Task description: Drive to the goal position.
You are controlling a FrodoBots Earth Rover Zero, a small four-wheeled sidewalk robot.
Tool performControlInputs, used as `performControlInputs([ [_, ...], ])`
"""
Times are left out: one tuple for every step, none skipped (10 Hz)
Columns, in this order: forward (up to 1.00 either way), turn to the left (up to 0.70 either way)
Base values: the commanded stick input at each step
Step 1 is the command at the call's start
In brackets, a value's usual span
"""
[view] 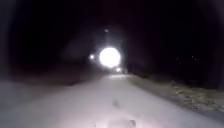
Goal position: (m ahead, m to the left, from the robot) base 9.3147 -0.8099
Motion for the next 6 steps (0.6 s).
performControlInputs([
  [1.00,0.00],
  [1.00,0.00],
  [1.00,0.00],
  [1.00,0.00],
  [1.00,0.00],
  [1.00,0.00],
])
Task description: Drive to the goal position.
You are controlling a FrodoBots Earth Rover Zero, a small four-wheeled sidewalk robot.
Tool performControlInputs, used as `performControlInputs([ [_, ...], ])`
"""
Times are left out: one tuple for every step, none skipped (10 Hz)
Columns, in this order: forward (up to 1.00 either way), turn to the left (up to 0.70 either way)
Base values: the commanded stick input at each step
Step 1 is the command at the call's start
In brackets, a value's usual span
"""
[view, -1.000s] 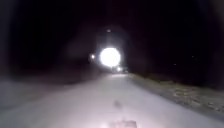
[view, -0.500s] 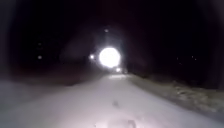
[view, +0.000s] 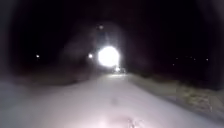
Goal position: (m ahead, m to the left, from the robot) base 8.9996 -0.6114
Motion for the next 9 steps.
performControlInputs([
  [1.00,0.00],
  [1.00,0.00],
  [1.00,0.00],
  [1.00,0.00],
  [1.00,0.00],
  [1.00,0.00],
  [1.00,0.01],
  [1.00,0.08],
  [1.00,0.40],
])
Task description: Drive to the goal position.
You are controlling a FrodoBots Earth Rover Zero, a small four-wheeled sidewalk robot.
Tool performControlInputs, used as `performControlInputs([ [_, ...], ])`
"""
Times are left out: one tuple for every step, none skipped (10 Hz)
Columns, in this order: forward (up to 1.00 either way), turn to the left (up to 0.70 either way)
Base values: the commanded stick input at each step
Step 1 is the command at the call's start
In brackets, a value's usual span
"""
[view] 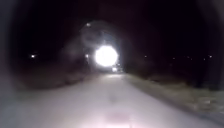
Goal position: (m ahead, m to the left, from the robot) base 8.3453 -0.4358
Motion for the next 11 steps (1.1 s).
performControlInputs([
  [1.00,0.40],
  [1.00,0.18],
  [1.00,0.00],
  [1.00,0.00],
  [1.00,0.00],
  [1.00,0.00],
  [1.00,0.00],
  [1.00,0.00],
  [1.00,0.00],
  [1.00,0.00],
  [1.00,0.00],
])
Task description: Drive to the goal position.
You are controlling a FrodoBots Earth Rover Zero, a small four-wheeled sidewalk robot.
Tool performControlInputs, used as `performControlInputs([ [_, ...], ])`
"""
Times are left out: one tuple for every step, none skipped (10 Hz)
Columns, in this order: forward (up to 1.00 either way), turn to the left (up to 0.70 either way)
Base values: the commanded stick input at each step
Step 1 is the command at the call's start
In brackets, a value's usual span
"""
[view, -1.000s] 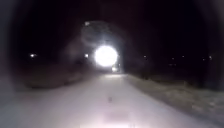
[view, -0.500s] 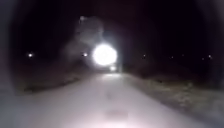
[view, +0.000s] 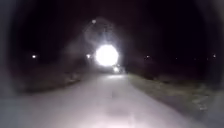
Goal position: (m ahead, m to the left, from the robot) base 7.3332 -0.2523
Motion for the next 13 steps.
performControlInputs([
  [1.00,0.00],
  [1.00,0.00],
  [1.00,0.00],
  [1.00,0.00],
  [1.00,0.00],
  [1.00,0.00],
  [1.00,0.00],
  [1.00,0.00],
  [1.00,0.03],
  [1.00,0.24],
  [1.00,0.40],
  [1.00,0.40],
  [1.00,0.12],
])
